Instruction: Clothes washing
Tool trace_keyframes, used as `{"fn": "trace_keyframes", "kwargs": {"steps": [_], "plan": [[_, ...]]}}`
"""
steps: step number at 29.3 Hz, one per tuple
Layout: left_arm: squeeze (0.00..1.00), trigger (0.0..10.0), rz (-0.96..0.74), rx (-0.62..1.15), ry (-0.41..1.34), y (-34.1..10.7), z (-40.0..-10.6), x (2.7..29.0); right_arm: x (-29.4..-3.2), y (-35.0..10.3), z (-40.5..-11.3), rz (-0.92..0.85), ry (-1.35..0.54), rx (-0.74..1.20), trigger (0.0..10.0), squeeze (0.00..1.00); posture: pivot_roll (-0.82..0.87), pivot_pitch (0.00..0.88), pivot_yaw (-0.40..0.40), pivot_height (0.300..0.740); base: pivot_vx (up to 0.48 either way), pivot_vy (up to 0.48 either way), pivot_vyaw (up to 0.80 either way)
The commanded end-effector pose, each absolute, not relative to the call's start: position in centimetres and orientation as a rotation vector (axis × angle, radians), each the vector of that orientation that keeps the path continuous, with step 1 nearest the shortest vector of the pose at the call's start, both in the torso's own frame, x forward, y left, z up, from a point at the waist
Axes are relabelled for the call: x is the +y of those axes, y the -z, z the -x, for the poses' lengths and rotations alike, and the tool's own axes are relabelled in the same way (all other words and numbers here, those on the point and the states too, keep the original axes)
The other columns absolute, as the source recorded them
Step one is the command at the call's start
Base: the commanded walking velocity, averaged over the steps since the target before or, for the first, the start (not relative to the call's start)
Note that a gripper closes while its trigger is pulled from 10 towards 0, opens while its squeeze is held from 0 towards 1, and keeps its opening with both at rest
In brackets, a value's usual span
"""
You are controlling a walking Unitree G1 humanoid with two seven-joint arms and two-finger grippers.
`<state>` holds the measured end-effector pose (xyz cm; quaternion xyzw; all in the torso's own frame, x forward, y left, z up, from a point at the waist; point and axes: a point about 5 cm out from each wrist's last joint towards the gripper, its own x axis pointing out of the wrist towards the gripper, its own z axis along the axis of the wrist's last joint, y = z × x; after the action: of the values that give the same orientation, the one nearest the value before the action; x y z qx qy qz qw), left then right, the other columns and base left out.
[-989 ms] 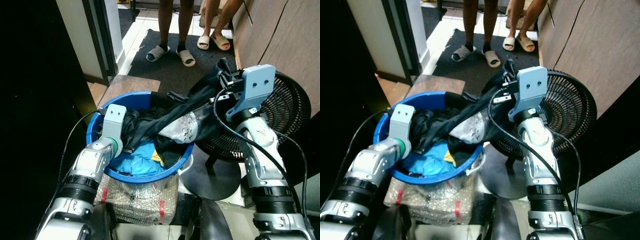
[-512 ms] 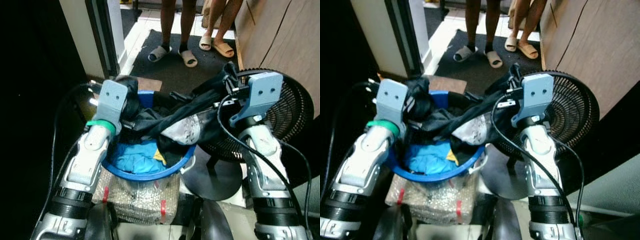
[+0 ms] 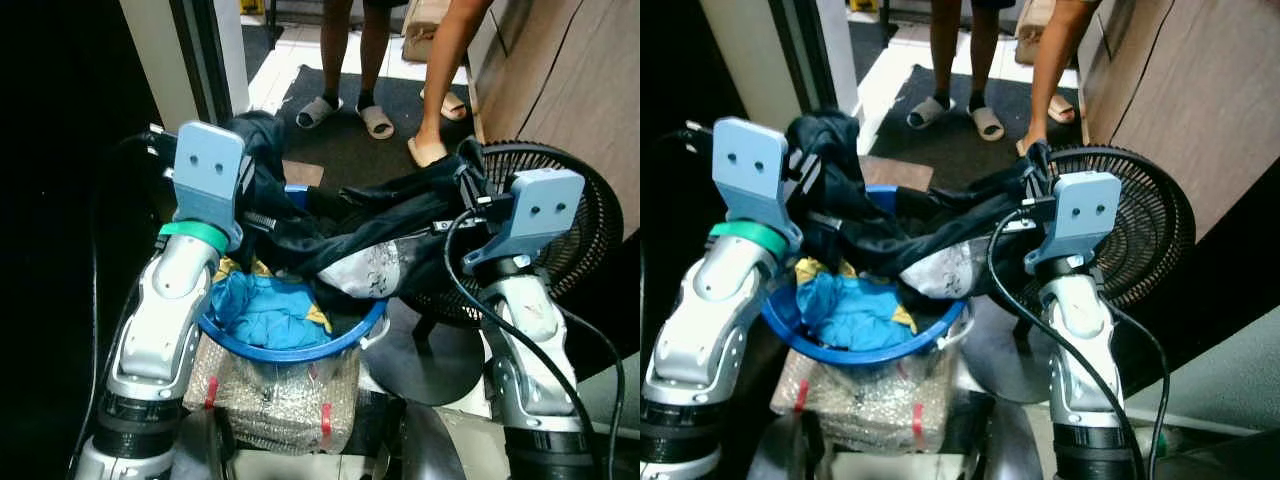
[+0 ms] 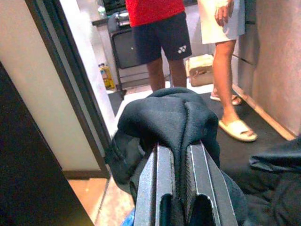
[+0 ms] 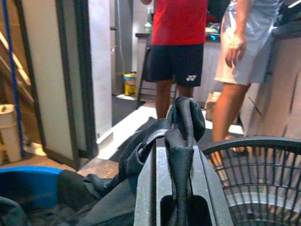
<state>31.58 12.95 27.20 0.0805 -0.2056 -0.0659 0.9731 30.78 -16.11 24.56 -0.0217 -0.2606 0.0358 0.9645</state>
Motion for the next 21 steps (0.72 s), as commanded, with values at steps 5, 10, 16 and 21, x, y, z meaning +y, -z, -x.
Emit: {"fn": "trace_keyframes", "kwargs": {"steps": [5, 10, 16, 21], "plan": [[0.0, 10.0, -0.176, -0.463, 0.137, -27.5, -31.6, 12.8, -16.3, -24.2, -31.0, 0.013, -0.041, -0.5, 10.0, 0.0, 0.08, 0.073, 0.03, 0.559, 0.0, 0.0, 0.0], [0.0, 10.0, -0.169, -0.472, 0.151, -27.8, -31.5, 12.2, -17.0, -24.5, -31.7, -0.012, 0.011, -0.503, 10.0, 0.0, 0.08, 0.061, 0.029, 0.579, 0.0, 0.0, 0.0], [0.0, 10.0, -0.165, -0.461, 0.149, -27.9, -31.3, 12.3, -16.9, -24.5, -31.6, -0.012, 0.007, -0.498, 10.0, 0.0, 0.08, 0.061, 0.026, 0.594, 0.0, 0.0, 0.0], [0.0, 10.0, -0.166, -0.463, 0.15, -27.9, -31.3, 12.3, -16.8, -24.4, -31.6, -0.013, 0.004, -0.495, 10.0, 0.0, 0.08, 0.062, 0.026, 0.609, 0.0, 0.0, 0.0]]}}
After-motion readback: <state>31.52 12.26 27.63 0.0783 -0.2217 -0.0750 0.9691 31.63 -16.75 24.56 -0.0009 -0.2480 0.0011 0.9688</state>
